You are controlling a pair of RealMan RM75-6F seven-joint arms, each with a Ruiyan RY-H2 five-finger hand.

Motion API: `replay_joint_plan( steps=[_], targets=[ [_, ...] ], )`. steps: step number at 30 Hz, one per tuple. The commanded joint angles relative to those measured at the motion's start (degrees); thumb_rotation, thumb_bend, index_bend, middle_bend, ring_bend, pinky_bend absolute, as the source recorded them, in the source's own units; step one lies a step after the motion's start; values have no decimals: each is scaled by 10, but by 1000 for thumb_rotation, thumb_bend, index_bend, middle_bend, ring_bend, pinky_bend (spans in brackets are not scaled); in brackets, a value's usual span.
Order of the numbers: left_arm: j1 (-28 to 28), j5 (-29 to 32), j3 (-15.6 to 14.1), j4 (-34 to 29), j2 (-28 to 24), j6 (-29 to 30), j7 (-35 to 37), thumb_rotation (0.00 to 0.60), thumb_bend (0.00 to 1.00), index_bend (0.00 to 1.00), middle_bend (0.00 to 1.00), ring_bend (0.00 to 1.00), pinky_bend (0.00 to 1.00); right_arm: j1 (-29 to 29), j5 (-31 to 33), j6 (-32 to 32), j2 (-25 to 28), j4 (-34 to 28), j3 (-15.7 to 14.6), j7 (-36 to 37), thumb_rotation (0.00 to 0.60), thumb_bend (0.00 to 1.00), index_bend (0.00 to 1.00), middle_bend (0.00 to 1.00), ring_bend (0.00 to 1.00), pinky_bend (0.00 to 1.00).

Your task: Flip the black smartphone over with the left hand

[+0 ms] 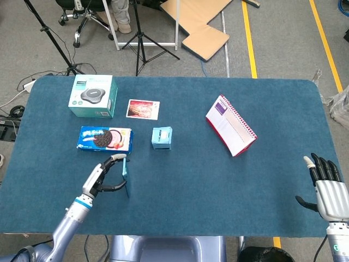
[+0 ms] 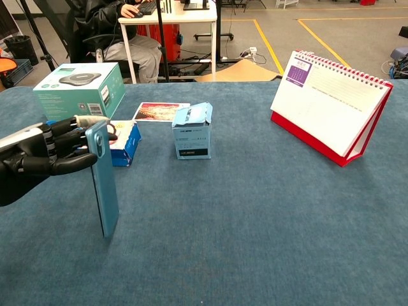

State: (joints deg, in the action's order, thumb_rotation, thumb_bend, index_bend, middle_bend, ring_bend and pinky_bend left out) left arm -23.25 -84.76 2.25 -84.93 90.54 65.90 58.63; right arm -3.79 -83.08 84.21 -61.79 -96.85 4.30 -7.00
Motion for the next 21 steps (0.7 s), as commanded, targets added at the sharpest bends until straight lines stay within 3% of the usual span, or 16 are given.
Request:
replay_joint_plan(
  steps=[1, 10, 14, 21],
  targets=[
    [12, -29, -18, 66, 24, 10, 77, 600, 291, 280, 288, 0, 0, 0, 0, 0, 0, 1, 0, 1, 600, 0, 89, 0, 0, 0],
    [18, -44, -37, 115, 30, 18, 131, 600, 202, 280, 284, 0, 0, 0, -2, 0, -1, 1, 0, 0, 600, 0, 89, 0, 0, 0],
    [22, -44, -38, 130, 27, 26, 132, 600, 11, 280, 264, 0, 0, -1, -2, 0, -1, 2, -1, 3, 600, 0, 89, 0, 0, 0],
    [35, -39, -30, 142, 5, 56, 106, 600, 0, 278, 257, 0, 0, 0, -4, 1, -1, 1, -1, 3, 600, 0, 89, 0, 0, 0]
  ],
)
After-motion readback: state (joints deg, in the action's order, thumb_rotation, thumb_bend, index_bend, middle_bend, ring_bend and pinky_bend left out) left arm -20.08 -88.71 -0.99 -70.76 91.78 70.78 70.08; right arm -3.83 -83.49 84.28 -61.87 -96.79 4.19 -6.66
